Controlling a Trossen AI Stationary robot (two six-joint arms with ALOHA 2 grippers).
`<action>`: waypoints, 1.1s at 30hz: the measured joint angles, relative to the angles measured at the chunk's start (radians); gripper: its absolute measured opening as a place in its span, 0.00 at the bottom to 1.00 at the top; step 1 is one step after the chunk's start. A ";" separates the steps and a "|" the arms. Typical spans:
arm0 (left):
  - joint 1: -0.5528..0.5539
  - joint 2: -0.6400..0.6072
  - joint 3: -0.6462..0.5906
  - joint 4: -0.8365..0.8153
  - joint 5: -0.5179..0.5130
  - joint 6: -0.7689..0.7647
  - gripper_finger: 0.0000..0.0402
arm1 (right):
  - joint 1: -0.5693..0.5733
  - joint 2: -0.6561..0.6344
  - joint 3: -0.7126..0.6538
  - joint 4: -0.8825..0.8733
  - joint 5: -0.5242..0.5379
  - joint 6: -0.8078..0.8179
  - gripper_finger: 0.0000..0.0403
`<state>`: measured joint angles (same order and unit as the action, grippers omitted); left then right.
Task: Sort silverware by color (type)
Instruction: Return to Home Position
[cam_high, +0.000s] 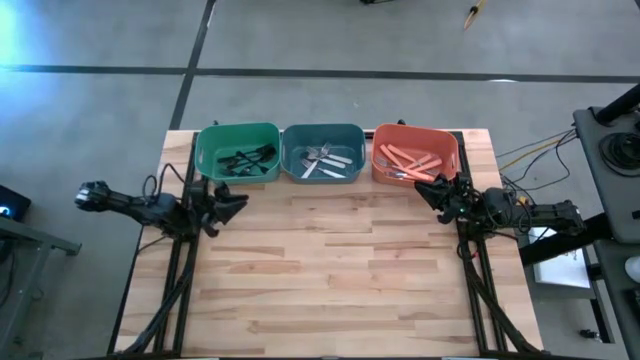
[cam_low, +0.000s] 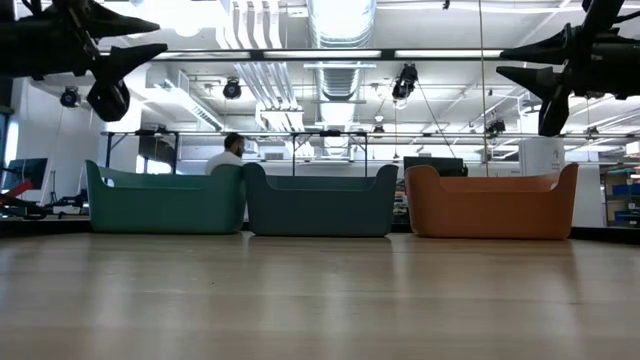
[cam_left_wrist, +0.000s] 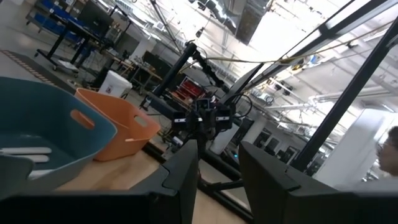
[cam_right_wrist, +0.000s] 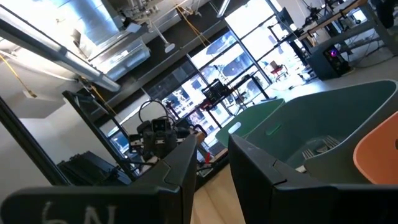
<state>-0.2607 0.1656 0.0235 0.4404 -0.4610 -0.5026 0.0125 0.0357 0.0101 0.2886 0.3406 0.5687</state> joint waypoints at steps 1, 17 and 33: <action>0.000 0.005 0.000 0.000 0.000 0.000 0.25 | 0.000 0.000 0.000 0.000 0.000 0.000 0.21; 0.000 0.077 0.000 0.000 0.000 0.000 0.25 | 0.000 0.000 0.000 0.000 0.000 0.000 0.21; 0.000 0.140 0.000 0.000 0.000 0.000 0.25 | 0.000 0.000 0.000 0.000 0.000 0.000 0.21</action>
<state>-0.2607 0.3058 0.0235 0.4404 -0.4610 -0.5030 0.0124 0.0357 0.0101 0.2882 0.3405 0.5686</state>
